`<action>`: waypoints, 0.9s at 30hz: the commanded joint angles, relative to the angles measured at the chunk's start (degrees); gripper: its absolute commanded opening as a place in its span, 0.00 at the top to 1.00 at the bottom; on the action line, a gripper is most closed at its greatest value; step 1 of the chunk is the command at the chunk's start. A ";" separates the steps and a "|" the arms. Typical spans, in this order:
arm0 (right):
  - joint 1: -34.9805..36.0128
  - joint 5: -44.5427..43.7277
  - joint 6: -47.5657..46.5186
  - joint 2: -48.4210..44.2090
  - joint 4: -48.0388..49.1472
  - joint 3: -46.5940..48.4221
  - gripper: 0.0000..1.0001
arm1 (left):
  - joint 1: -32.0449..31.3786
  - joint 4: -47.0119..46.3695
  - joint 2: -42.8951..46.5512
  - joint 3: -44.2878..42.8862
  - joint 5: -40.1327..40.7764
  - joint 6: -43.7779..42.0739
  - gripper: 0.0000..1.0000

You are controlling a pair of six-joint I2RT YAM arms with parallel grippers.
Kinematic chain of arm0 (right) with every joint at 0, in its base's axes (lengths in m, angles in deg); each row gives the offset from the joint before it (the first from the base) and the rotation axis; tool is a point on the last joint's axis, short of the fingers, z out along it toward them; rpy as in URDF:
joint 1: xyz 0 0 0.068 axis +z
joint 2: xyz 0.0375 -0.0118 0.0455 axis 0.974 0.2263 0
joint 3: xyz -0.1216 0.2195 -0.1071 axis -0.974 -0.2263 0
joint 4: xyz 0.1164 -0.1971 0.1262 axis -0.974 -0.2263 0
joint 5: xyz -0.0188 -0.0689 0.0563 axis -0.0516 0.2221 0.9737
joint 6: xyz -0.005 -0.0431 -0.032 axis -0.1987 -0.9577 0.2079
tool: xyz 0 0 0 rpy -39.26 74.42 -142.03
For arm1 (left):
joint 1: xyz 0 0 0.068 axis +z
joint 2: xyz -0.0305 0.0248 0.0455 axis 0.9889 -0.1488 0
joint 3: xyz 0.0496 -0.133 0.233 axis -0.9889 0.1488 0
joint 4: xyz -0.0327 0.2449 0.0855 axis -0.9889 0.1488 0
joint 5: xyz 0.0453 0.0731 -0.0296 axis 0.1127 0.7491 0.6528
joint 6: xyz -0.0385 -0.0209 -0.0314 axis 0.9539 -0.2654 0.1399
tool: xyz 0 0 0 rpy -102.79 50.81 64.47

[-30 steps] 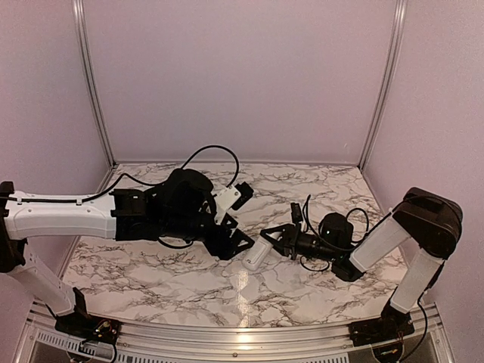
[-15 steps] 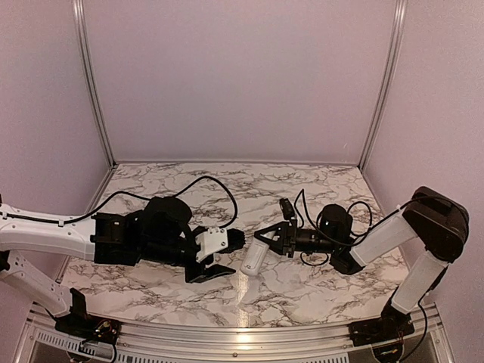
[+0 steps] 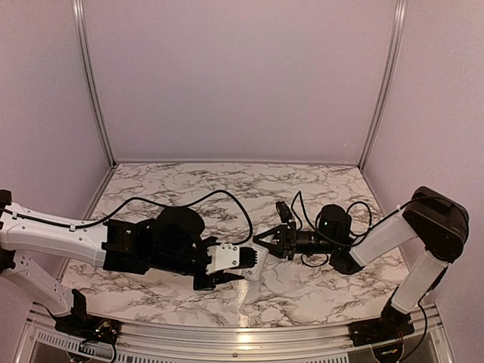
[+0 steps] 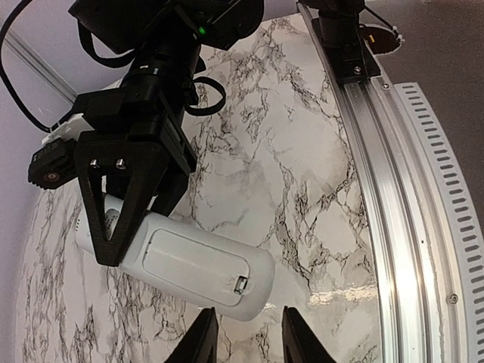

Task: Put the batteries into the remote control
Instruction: Press the battery cover on the remote control.

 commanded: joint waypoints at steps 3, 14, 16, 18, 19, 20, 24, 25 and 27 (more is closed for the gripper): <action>1.11 0.67 0.62 0.09 0.70 1.92 1.00 | -0.36 -0.09 -2.48 -2.97 0.23 -1.39 0.71; 1.70 0.47 1.77 0.59 2.25 1.65 1.00 | -0.70 1.27 -5.36 -4.73 -1.76 -2.63 0.68; 1.71 0.54 1.81 0.53 2.34 1.74 1.00 | -0.72 1.49 -5.78 -4.89 -1.97 -2.84 0.68; 1.79 0.71 1.96 0.44 2.42 1.74 1.00 | -0.72 2.17 -6.55 -5.22 -2.21 -2.95 0.68; 1.80 0.73 2.06 0.41 2.55 1.74 1.00 | -0.72 2.84 -7.08 -5.67 -2.06 -2.98 0.68; 1.75 0.81 2.31 0.47 2.83 1.67 1.00 | -0.72 3.67 -7.76 -6.22 -1.86 -2.96 0.67; 1.80 1.32 3.92 0.68 5.06 1.42 1.00 | -0.72 5.64 -9.38 -7.23 -0.72 -2.85 0.65; 1.80 1.39 4.35 0.69 5.76 1.27 1.00 | -0.72 6.16 -9.72 -7.31 -0.38 -2.85 0.65; 1.80 1.59 5.09 0.67 6.89 1.09 1.00 | -0.72 7.20 -10.43 -7.36 0.02 -2.72 0.65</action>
